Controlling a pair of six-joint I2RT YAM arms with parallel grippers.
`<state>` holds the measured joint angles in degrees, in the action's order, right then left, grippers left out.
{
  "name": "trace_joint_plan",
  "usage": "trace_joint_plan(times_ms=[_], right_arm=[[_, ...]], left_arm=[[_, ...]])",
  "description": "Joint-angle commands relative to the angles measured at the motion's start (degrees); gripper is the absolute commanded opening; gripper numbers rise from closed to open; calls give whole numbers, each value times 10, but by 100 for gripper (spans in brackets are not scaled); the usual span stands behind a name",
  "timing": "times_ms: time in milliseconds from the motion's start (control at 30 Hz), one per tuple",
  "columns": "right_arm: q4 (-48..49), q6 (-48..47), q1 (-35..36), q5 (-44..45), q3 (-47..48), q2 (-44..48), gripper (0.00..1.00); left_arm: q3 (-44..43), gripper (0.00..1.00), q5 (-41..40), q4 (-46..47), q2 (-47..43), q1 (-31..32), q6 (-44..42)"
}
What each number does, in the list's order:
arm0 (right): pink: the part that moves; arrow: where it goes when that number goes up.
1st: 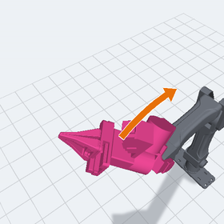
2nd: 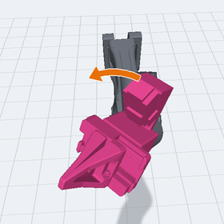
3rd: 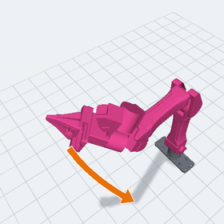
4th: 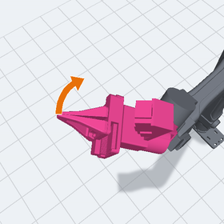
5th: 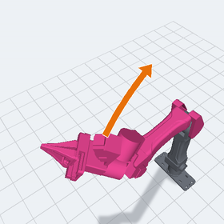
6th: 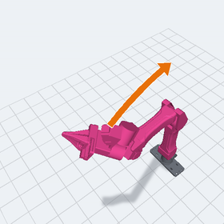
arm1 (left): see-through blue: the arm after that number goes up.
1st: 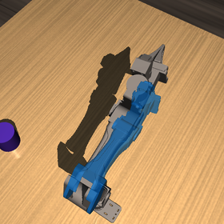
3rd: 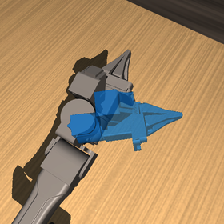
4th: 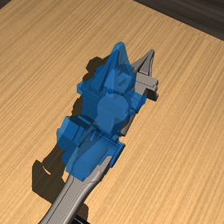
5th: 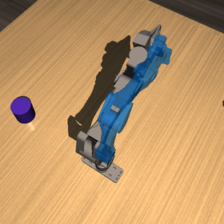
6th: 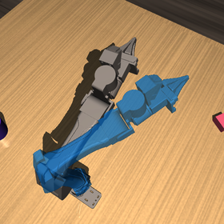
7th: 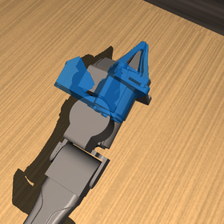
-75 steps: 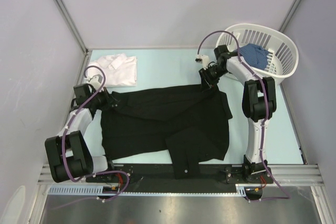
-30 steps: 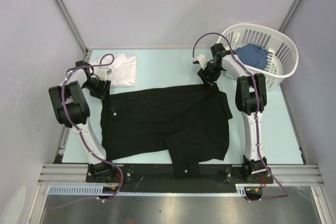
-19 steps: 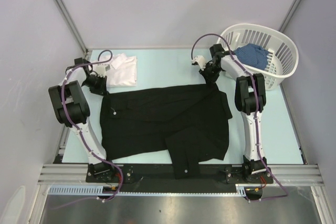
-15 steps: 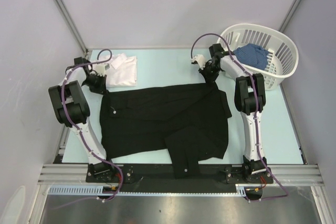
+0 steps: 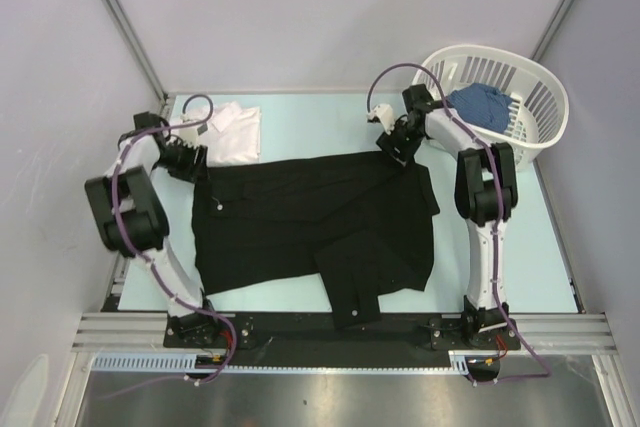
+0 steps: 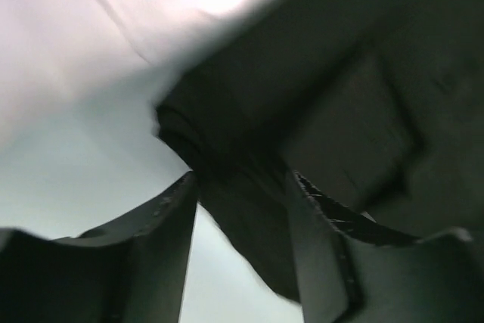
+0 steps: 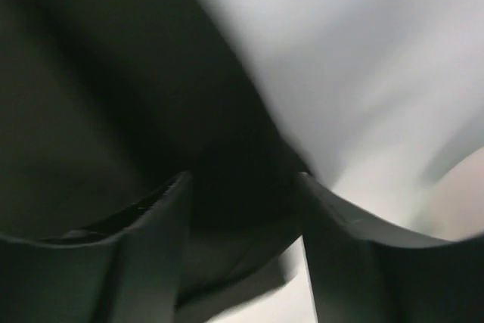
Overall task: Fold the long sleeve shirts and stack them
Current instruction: Fold the shirt
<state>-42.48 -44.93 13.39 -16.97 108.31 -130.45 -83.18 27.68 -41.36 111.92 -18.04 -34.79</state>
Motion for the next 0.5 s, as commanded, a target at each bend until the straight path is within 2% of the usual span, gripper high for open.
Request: trace_joint_plan(times_ms=[0, 67, 100, 133, 167, 300, 333, 467], right_arm=[[-70, 5, 15, -90, -62, 184, 68], [-94, 5, 19, -112, -104, 225, 72], [-105, 3, 22, -140, -118, 264, 75], [-117, 0, 24, -153, -152, 280, 76], [-136, -2, 32, -170, -171, 298, 76], [-133, 8, 59, -174, -298, 370, 75], [-112, 25, 64, -179, -344, 396, 75], [-35, 73, 113, -159, -415, 409, 70]], left_arm=[[91, 61, 82, -55, -190, -4, -101], [121, 66, 95, -78, -234, -4, -157], [149, 77, 108, -111, -272, -3, -178], [163, 78, 112, -129, -290, -3, -200], [195, 85, 105, -156, -322, -2, -240], [275, 83, 91, -193, -391, -1, -294], [288, 82, 93, -207, -402, 0, -313], [367, 74, 66, -233, -442, 19, -352]])
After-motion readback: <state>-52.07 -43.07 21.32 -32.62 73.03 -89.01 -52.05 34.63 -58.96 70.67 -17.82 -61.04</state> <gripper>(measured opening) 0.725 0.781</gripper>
